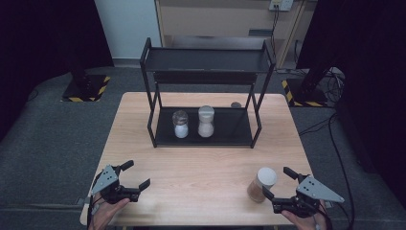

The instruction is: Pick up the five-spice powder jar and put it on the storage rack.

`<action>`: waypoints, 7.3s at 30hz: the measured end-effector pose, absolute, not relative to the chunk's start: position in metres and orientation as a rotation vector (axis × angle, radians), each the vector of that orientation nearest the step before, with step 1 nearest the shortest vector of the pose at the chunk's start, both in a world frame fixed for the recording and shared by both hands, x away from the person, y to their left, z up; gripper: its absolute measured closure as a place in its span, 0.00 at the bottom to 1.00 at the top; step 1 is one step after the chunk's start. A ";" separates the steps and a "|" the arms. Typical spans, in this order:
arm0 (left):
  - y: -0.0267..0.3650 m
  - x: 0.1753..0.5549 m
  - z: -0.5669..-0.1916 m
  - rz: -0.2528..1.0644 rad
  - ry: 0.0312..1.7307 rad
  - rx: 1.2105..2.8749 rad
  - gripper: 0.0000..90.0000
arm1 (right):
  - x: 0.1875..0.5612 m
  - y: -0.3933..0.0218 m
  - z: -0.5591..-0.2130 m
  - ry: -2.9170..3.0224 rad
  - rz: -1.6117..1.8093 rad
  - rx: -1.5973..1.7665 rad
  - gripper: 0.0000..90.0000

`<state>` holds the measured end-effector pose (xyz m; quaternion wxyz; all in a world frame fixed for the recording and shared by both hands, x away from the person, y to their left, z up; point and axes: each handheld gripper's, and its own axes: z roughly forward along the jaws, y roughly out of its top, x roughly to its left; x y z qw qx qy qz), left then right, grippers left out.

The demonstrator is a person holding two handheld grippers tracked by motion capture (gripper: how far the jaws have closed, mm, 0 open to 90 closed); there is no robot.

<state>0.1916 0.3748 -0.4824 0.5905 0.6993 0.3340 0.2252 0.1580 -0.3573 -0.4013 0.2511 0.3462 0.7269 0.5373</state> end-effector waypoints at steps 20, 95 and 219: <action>0.375 0.191 -0.482 0.527 0.782 1.625 0.00 | 0.180 -0.344 -0.414 2.046 1.399 0.999 0.15; 0.377 0.192 -0.484 0.517 0.784 1.618 0.00 | 0.264 -0.298 -0.351 2.250 1.471 0.800 0.38; 0.379 0.193 -0.484 0.514 0.779 1.619 0.00 | 0.389 -0.203 -0.401 1.875 1.213 1.228 0.37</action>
